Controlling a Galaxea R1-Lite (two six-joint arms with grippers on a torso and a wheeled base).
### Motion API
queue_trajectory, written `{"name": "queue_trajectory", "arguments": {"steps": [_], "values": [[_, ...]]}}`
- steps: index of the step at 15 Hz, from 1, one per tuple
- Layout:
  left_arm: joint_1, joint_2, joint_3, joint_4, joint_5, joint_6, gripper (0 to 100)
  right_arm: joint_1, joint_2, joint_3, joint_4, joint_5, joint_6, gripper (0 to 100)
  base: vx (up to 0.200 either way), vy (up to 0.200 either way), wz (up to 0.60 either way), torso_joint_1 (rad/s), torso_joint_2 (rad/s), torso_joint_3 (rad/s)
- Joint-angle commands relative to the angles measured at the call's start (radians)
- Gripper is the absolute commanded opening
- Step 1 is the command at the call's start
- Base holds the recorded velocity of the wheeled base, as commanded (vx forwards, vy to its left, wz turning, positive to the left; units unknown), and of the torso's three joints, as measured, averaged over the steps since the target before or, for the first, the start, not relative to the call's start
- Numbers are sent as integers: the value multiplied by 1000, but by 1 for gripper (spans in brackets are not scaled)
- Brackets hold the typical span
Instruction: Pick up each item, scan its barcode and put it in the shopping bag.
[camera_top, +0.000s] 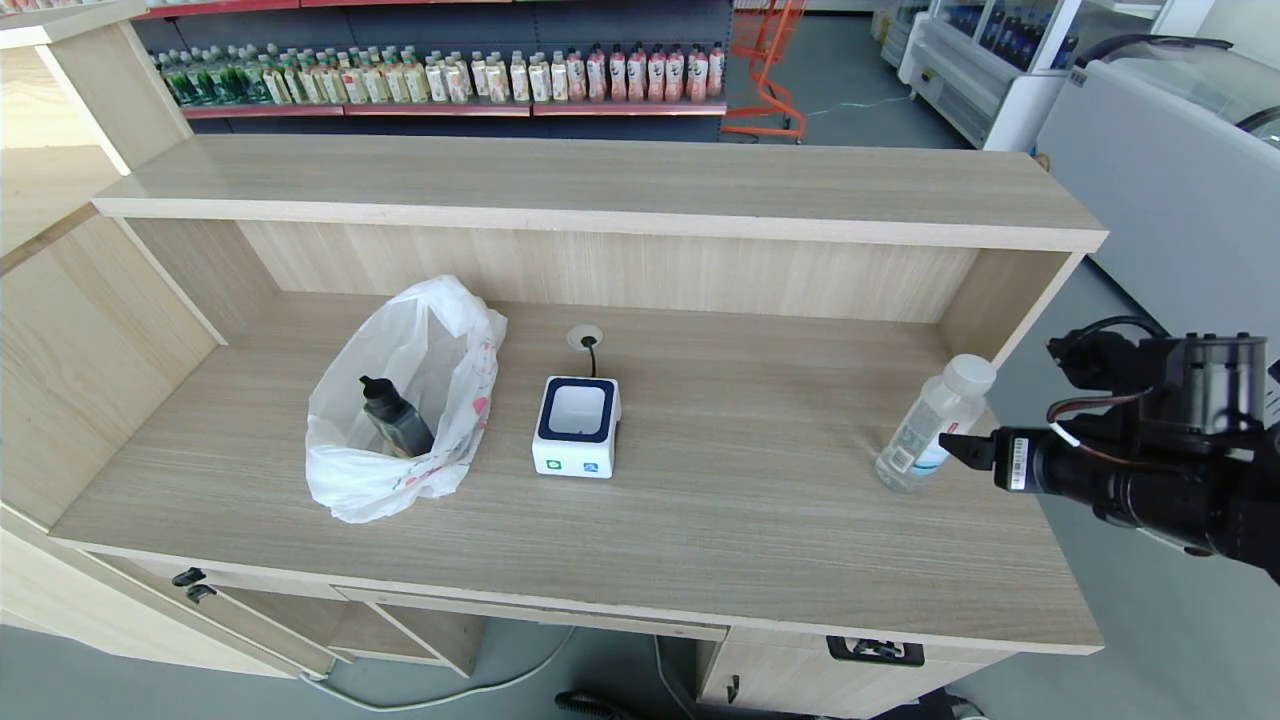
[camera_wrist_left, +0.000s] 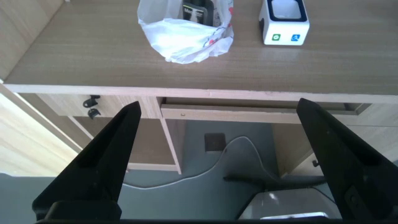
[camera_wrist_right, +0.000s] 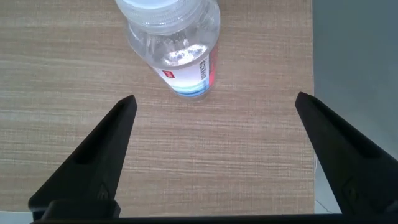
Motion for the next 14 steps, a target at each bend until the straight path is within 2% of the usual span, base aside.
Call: {"name": "queue_trajectory", "arguments": {"steps": [1,6,14], "values": [[0,2,0,0,0,0,100,9,55,-1,-32,0,-8,100,0,0,0,0,0,0],[0,2,0,0,0,0,100,41,125,-14,-124,0,-11,100,0,0,0,0,0,0],[0,2,0,0,0,0,100,58,211,-106,-162,5,-27,100,0,0,0,0,0,0]]}}
